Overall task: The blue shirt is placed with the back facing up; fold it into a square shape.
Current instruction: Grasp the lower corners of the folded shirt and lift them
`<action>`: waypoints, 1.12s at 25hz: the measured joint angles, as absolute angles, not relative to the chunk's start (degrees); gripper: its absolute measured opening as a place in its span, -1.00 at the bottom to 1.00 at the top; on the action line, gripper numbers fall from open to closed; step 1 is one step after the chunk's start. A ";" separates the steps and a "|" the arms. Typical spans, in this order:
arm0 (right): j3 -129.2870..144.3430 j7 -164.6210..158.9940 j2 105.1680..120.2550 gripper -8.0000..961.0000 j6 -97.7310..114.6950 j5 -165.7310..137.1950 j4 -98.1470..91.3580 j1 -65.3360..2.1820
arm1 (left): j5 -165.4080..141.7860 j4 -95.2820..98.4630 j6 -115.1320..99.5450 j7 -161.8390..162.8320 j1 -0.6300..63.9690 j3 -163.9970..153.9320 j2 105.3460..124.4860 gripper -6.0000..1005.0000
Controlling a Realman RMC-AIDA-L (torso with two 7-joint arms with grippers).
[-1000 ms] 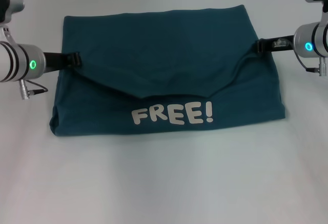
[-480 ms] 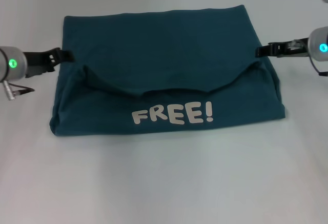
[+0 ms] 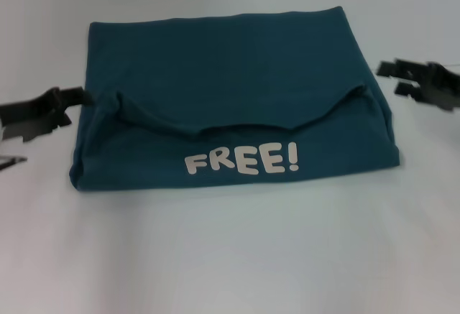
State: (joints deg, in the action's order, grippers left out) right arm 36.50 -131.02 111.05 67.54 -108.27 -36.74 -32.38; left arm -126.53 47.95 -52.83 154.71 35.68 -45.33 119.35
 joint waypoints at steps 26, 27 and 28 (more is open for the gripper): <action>30.99 -129.33 108.70 0.54 88.03 -116.24 -30.67 -24.01 | -120.22 44.22 -69.36 142.03 28.23 -35.87 118.44 0.31; 30.31 -128.52 108.85 0.54 88.38 -116.23 -30.72 -24.03 | -121.25 42.91 -68.70 141.00 29.15 -35.96 118.17 0.31; 29.99 -127.99 108.90 0.54 88.54 -116.22 -30.72 -24.08 | -121.25 42.91 -68.70 141.00 29.15 -35.96 118.17 0.31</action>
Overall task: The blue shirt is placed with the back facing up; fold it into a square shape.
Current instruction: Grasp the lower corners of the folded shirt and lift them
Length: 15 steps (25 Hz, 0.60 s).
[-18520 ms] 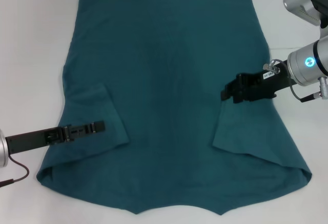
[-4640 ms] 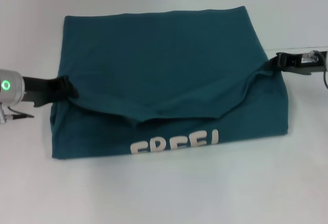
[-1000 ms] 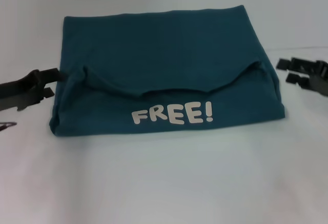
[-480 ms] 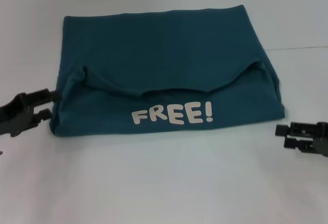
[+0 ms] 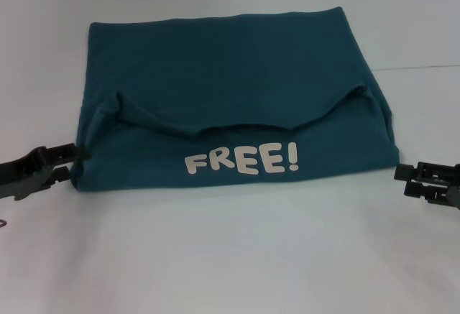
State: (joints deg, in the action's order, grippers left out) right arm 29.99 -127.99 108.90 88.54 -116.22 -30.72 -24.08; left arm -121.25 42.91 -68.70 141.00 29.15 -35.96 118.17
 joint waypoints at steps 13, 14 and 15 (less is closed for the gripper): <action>28.88 -124.90 109.19 0.51 86.89 -116.18 -30.86 -25.06 | -124.87 39.70 -59.94 137.66 32.38 -41.94 118.04 0.31; 28.65 -124.87 109.27 0.51 86.74 -116.18 -30.87 -25.06 | -124.98 39.13 -59.67 137.48 32.68 -42.13 118.05 0.31; 28.47 -124.82 109.32 0.51 86.69 -116.18 -30.89 -25.06 | -125.17 38.55 -59.46 137.38 32.98 -42.31 118.04 0.31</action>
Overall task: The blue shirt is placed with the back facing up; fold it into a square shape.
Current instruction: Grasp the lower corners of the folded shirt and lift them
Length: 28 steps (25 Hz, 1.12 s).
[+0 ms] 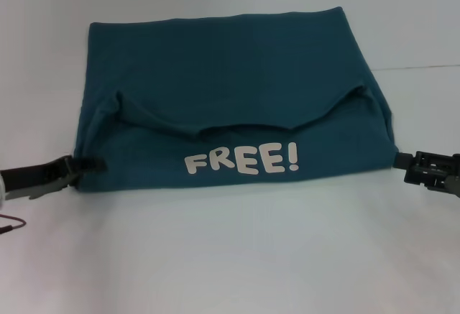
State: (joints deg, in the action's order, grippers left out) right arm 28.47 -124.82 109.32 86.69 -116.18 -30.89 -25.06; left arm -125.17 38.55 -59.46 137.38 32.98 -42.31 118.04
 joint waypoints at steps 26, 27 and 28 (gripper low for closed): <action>26.71 -124.85 109.42 0.47 87.10 -116.19 -30.88 -24.87 | -126.28 36.71 -56.79 137.39 34.61 -44.94 118.21 0.31; 26.69 -124.93 109.42 0.47 87.10 -116.19 -30.89 -24.87 | -126.20 36.73 -56.80 137.41 34.49 -44.83 118.23 0.31; 26.68 -125.02 109.39 0.47 87.12 -116.19 -30.89 -24.87 | -126.18 36.76 -56.80 137.41 34.40 -44.77 118.26 0.31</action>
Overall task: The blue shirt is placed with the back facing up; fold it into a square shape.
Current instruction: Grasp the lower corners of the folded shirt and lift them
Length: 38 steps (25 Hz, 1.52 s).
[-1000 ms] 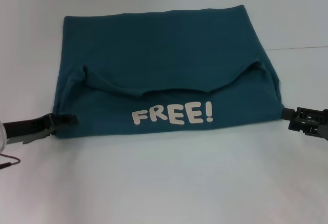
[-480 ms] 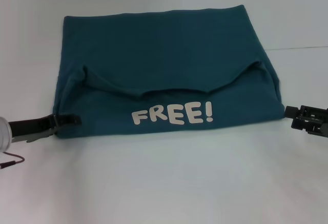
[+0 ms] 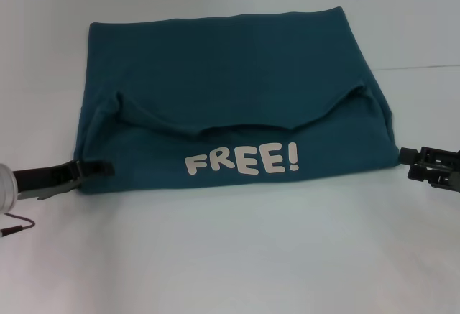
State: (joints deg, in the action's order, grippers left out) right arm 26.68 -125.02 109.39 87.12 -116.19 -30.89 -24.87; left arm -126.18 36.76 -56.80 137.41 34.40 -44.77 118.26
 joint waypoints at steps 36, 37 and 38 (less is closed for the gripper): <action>27.50 -139.00 105.54 0.42 80.12 -140.13 -41.83 -38.36 | -127.53 37.61 -59.85 142.80 38.62 -44.46 116.77 -0.91; 27.70 -139.39 105.60 0.42 78.98 -141.71 -41.76 -39.05 | -127.53 37.61 -59.83 142.94 38.71 -44.46 116.77 -0.91; 27.92 -139.64 105.70 0.42 78.08 -142.84 -41.59 -39.53 | -127.51 37.58 -59.82 143.08 38.76 -44.46 116.77 -0.91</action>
State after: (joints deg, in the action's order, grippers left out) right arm 27.92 -139.64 105.70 78.08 -142.84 -41.59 -39.53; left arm -127.51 37.58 -59.82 143.08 38.76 -44.46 116.77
